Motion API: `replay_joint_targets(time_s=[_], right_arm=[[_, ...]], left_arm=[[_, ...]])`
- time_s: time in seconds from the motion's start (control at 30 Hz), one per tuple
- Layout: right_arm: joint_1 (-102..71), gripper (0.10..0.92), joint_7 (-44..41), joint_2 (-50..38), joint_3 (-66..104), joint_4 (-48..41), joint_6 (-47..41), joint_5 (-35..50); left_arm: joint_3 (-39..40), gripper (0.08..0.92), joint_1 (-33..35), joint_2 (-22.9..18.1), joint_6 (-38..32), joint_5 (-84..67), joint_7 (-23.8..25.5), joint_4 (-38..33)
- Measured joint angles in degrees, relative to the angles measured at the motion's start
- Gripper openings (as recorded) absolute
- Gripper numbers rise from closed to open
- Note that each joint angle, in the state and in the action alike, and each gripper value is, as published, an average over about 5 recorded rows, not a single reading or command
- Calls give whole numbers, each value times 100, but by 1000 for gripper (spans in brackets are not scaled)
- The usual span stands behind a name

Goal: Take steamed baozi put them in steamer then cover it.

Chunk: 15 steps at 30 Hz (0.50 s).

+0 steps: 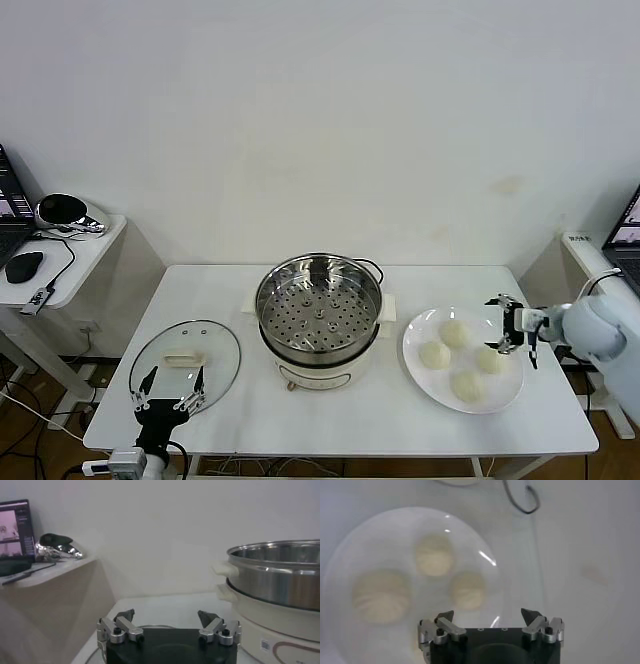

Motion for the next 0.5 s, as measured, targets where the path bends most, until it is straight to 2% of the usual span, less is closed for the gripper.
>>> replay_joint_targets(time_s=[0.5], right_arm=[[1506, 823, -587, 910, -1744, -1423, 404, -240]], left_arm=[[-234, 823, 23, -9, -29, 19, 15, -10]])
